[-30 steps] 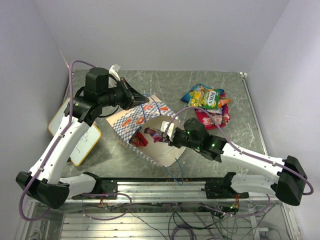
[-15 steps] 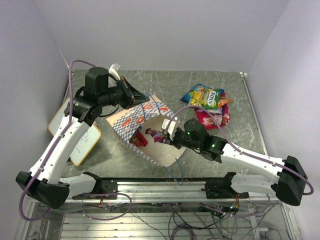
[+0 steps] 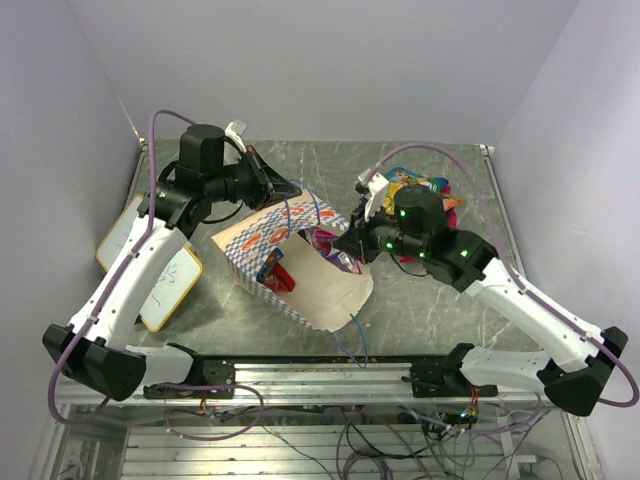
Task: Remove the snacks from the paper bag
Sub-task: Take out the snack from the paper bag, then place the snack at the center of the board.
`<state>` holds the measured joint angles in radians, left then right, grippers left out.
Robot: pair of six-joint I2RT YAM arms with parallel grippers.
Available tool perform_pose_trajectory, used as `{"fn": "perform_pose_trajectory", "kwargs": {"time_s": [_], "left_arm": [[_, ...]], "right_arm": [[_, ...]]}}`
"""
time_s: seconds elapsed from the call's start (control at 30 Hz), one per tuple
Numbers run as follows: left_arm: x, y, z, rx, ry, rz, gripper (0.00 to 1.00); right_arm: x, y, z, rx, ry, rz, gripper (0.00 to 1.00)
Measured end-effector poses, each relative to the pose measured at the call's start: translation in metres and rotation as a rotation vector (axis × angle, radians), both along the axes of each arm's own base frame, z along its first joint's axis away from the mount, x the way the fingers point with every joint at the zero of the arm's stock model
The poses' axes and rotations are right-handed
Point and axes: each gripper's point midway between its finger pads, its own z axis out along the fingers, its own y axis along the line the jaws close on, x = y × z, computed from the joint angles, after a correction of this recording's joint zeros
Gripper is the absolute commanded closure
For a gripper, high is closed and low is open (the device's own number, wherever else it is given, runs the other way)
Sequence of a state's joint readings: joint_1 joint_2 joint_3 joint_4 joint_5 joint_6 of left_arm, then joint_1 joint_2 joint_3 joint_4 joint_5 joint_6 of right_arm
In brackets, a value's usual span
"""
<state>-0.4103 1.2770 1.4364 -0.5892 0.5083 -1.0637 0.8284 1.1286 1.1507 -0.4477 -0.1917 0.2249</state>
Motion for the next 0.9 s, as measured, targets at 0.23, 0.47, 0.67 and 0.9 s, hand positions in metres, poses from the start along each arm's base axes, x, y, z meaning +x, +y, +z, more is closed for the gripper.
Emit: {"fn": "perform_pose_trajectory", "kwargs": {"time_s": [0.23,0.47,0.67,0.9], "left_arm": [[0.015,0.01,-0.005,0.072,0.025,0.054,0.93],[0.028,0.027,-0.029,0.168,0.1,0.12,0.93],[0.033,0.047,-0.037,0.207,0.127,0.168,0.93],[0.034,0.052,-0.038,0.212,0.13,0.176,0.93]], "right_arm": [[-0.025,-0.017,0.018,-0.017,0.181,-0.027,1.0],[-0.013,-0.04,0.067,0.003,0.104,-0.164,1.0],[0.025,-0.091,0.077,-0.114,0.016,-0.503,1.0],[0.104,-0.148,0.05,-0.415,-0.051,-0.938,1.0]]}}
